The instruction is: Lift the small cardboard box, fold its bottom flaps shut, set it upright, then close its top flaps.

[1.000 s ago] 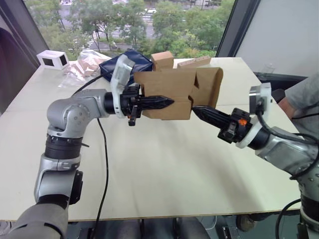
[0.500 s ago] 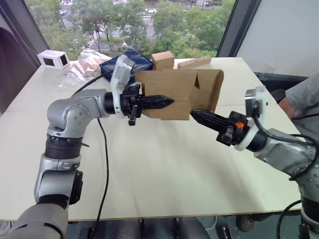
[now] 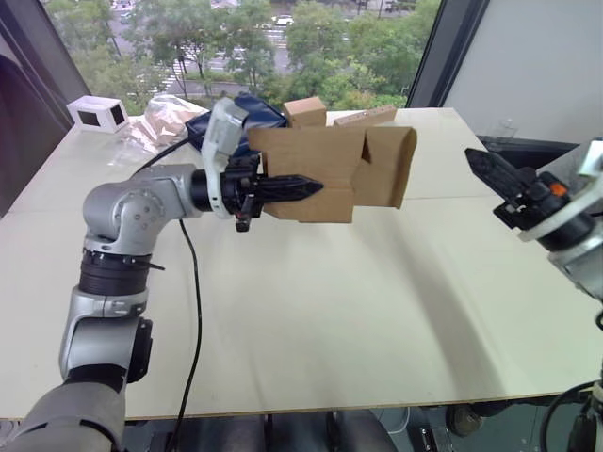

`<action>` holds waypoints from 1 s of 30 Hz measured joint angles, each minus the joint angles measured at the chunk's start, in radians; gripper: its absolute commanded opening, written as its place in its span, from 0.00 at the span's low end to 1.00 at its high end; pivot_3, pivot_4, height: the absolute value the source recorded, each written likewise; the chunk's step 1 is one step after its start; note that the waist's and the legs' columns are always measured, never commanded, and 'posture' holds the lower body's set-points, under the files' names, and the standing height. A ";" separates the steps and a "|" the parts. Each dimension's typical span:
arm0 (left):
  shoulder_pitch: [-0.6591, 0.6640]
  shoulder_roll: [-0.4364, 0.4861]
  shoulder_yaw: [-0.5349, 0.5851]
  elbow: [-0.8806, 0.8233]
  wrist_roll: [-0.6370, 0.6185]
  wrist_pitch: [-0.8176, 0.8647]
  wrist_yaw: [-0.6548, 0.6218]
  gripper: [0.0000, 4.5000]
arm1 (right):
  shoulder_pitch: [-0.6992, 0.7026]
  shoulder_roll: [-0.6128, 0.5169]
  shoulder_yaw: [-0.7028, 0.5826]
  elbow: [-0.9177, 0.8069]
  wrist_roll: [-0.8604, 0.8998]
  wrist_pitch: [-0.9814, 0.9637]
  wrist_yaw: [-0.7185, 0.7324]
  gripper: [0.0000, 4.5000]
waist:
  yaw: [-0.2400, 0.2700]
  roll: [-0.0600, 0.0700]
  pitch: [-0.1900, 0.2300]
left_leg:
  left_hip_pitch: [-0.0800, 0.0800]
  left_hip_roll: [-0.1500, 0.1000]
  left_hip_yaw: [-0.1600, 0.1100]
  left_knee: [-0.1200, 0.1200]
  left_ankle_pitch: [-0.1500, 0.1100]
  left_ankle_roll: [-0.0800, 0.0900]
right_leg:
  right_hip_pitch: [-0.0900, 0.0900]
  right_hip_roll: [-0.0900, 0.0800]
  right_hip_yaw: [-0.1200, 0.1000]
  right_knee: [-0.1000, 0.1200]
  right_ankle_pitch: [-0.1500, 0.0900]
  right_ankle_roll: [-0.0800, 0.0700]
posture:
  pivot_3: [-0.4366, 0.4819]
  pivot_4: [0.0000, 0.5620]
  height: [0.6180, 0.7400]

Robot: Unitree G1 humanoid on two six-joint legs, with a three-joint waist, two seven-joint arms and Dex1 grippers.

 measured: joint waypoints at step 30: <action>-0.003 -0.024 0.012 0.026 -0.023 0.033 0.075 0.00 | -0.099 0.228 0.150 -0.198 0.091 0.128 0.004 0.01 | 0.001 0.001 0.000 | -0.001 0.000 -0.001 0.000 0.000 0.000 | -0.001 -0.002 0.000 0.000 0.000 0.000 | 0.48 0.27 1.00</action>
